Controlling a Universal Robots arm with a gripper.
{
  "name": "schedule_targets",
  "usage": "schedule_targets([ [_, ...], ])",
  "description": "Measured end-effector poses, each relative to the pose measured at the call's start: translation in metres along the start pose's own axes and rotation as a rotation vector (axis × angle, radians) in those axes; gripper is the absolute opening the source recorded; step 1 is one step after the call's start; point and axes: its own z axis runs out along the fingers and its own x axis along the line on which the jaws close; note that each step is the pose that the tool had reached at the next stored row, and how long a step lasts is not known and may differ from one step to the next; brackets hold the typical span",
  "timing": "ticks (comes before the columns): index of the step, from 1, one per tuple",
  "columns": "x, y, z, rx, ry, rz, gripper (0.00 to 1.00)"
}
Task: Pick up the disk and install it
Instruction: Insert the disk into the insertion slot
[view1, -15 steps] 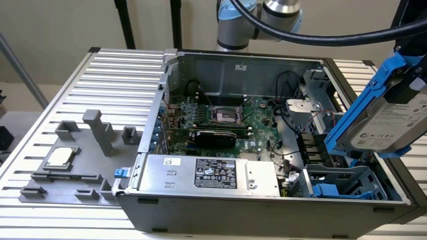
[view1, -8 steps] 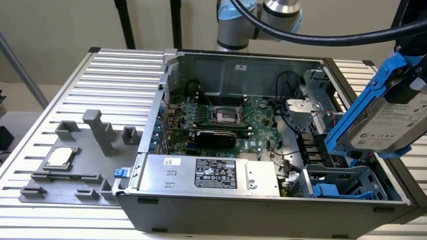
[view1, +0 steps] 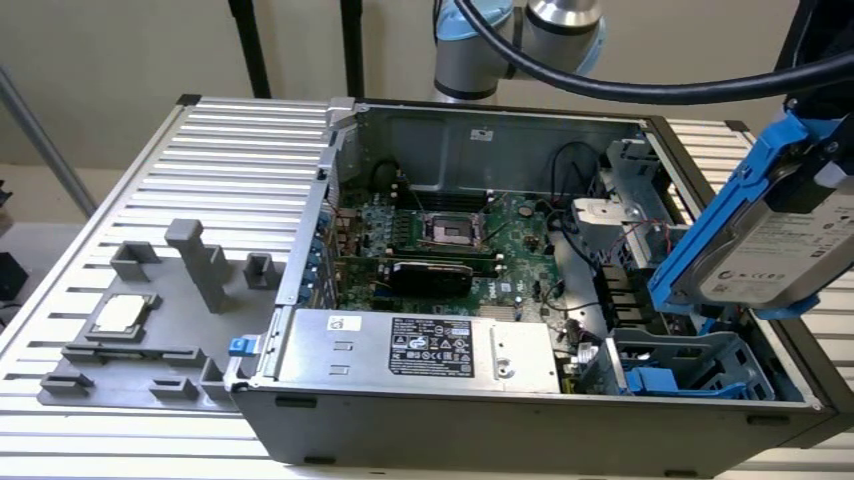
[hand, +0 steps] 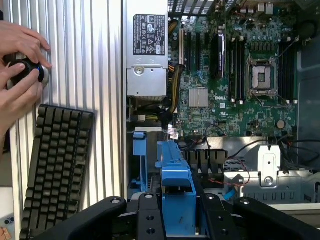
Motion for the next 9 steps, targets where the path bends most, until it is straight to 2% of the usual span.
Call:
schedule_targets([
  [6, 0.002, 0.0009, 0.0104, 0.0, 0.0006, -0.001, 0.33],
  [9, 0.005, 0.0009, 0.0138, -0.002, 0.0009, -0.004, 0.33],
])
